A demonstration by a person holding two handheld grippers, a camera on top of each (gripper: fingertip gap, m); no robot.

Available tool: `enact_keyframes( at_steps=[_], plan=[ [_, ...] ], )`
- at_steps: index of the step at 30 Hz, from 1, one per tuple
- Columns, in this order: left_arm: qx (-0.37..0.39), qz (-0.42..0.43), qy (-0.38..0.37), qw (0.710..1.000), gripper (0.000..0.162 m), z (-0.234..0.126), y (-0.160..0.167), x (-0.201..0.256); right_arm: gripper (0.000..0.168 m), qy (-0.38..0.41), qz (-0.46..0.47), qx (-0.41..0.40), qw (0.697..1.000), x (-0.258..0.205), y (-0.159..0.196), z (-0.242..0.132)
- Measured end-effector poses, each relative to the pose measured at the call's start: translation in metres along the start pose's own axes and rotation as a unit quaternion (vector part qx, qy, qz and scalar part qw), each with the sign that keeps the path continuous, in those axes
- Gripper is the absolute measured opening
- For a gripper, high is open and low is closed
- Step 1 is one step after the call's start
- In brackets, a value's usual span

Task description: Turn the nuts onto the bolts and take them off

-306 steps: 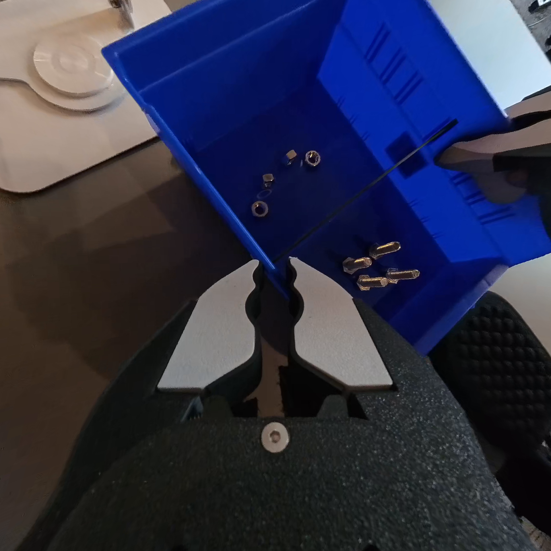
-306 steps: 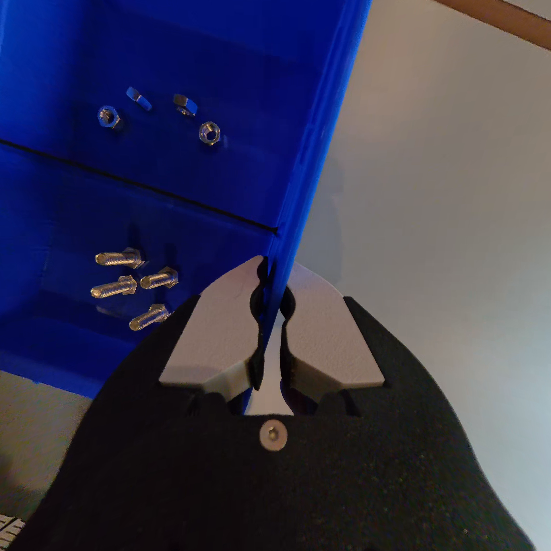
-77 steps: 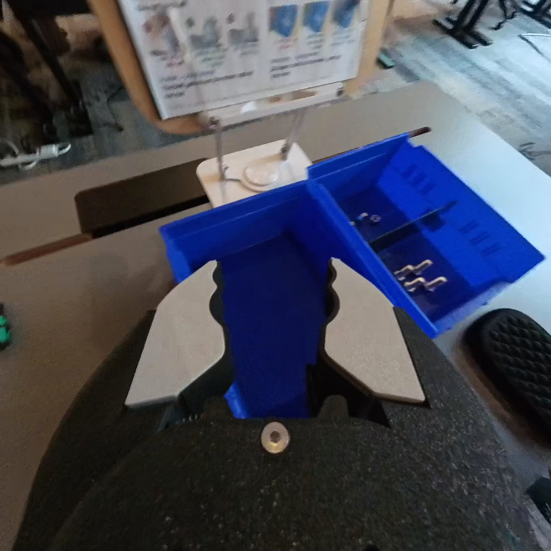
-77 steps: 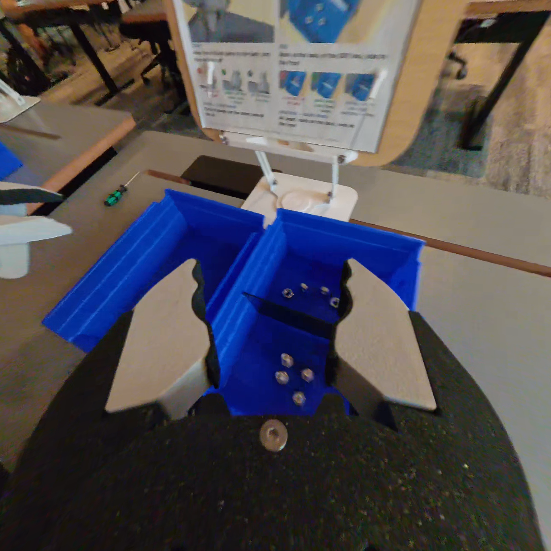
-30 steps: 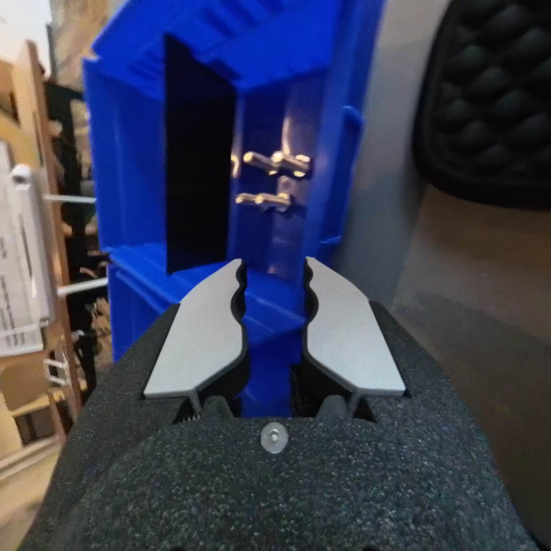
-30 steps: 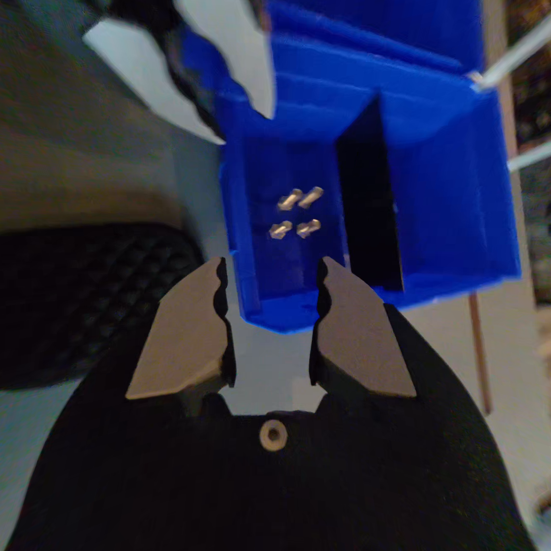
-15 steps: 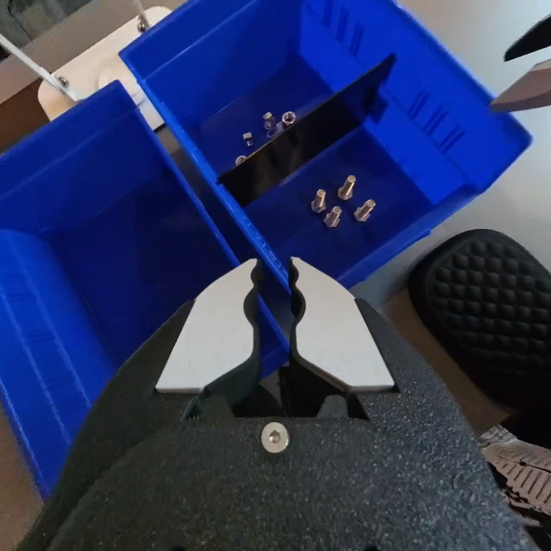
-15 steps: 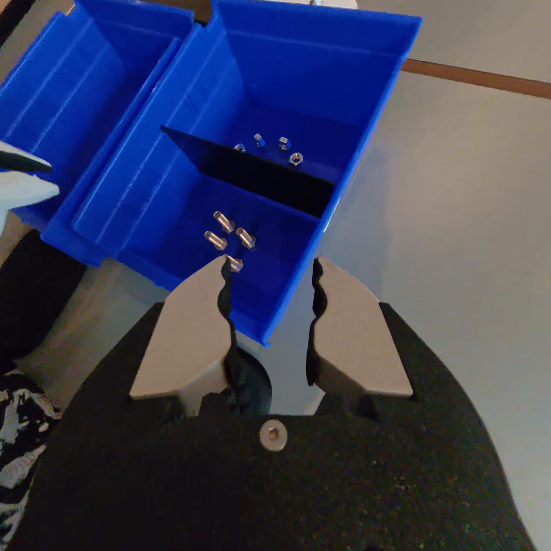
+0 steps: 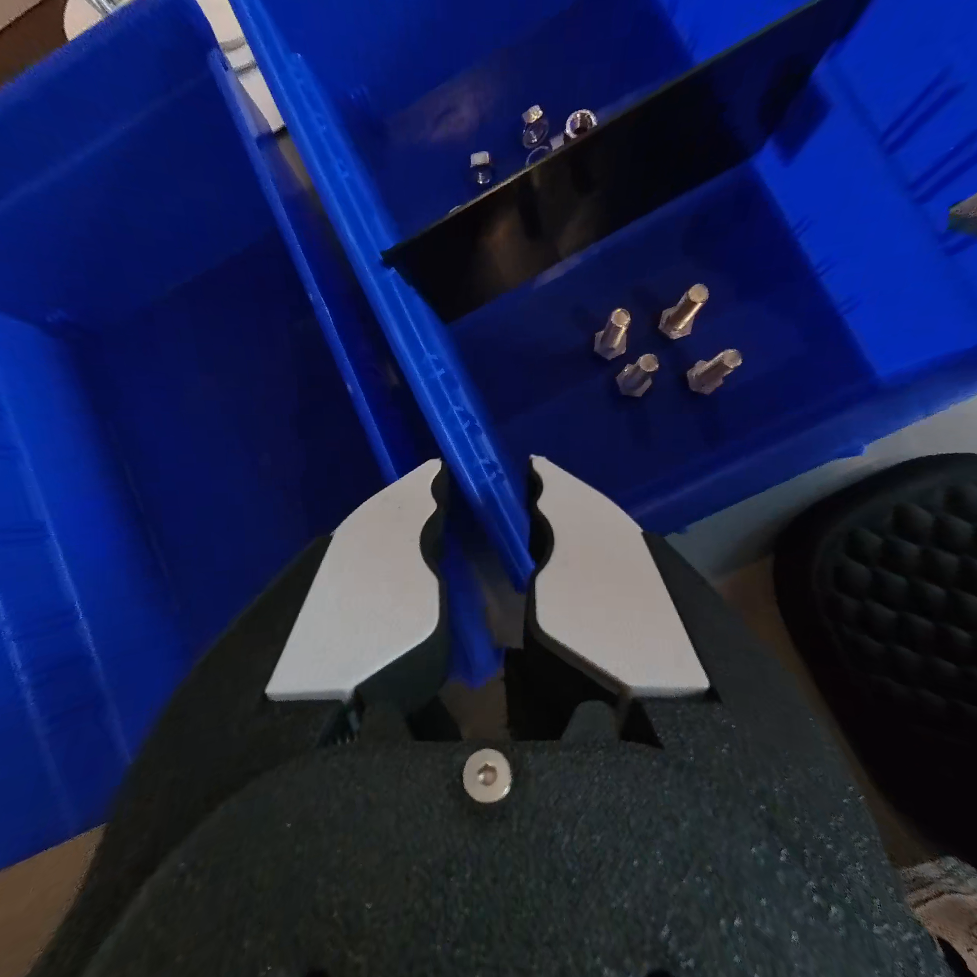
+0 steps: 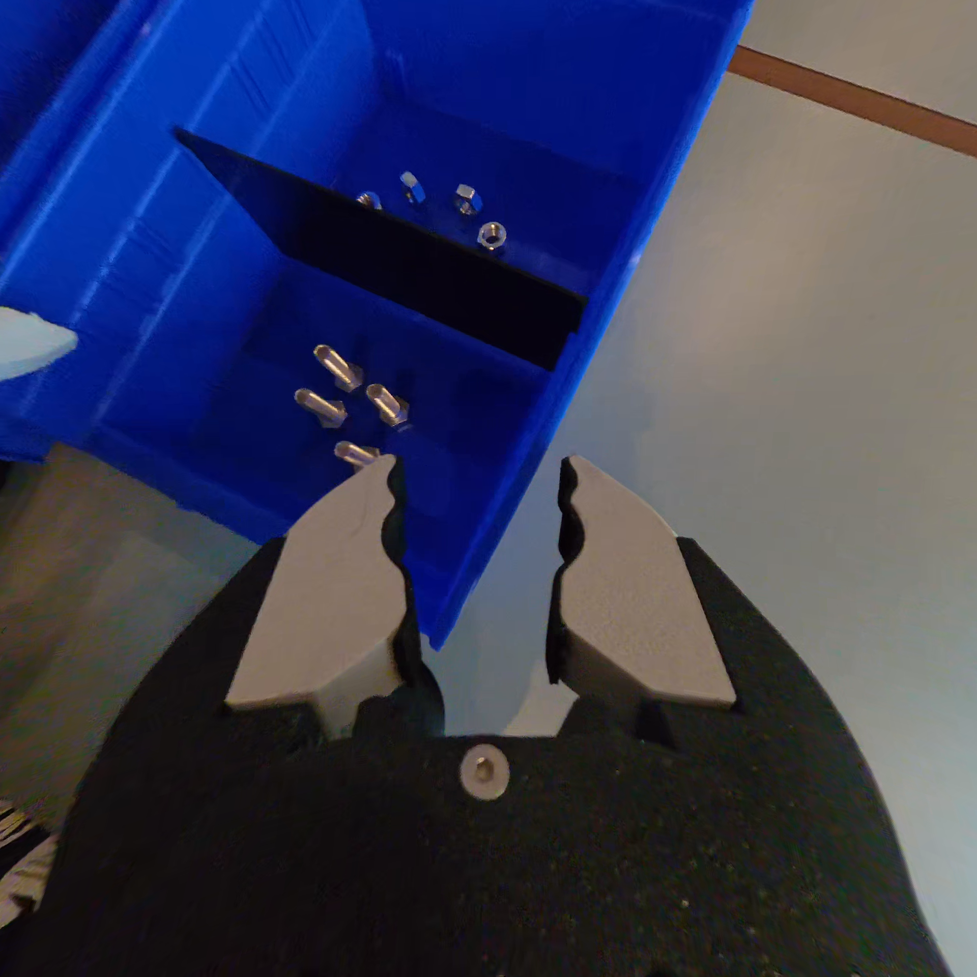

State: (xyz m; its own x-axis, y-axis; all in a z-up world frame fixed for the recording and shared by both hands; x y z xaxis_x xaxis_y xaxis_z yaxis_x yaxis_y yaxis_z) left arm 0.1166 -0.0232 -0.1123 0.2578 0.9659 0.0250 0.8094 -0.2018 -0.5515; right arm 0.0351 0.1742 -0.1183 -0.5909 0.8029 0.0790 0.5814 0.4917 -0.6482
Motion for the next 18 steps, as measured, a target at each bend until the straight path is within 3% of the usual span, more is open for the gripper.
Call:
enact_keyframes(
  at_steps=[5,7,9,12,15,18],
  plan=[
    [-0.012,-0.013,-0.013,1.0,0.025,0.006,-0.001,-0.003,0.051,0.045,-0.033,-0.032,0.998,0.004,0.006,0.011],
    [-0.011,-0.022,-0.029,0.999,0.017,0.008,-0.002,-0.005,0.046,0.052,-0.042,-0.048,0.997,0.007,0.01,0.015],
    [-0.011,-0.029,-0.034,0.999,0.018,0.009,-0.003,-0.004,0.038,0.04,-0.041,-0.057,0.997,0.006,0.014,0.019],
    [-0.021,-0.025,-0.039,0.999,0.026,0.011,-0.003,0.0,0.038,0.029,-0.056,-0.095,0.993,0.004,0.023,0.027],
    [-0.053,-0.008,-0.051,0.997,0.029,0.014,-0.004,0.003,0.019,0.027,-0.062,-0.097,0.993,0.001,0.024,0.031],
    [-0.062,-0.011,-0.058,0.996,0.02,0.016,-0.007,0.004,0.013,0.048,-0.056,-0.1,0.992,0.004,0.023,0.032]
  ],
)
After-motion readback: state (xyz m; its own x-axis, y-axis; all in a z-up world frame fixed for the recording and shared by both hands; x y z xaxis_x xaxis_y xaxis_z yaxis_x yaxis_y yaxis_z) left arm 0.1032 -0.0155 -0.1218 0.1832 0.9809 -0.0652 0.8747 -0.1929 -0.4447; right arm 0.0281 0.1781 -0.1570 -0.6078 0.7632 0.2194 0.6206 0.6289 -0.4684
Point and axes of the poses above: each gripper's, where its closed fingertips meet, z out along the fingers, y out of its underside, x = y × z across the jaws, the point moved 6 cm from there along -z, back along the fingers, and after that the axes turned 12 degrees about y, right-handed, at the moved point
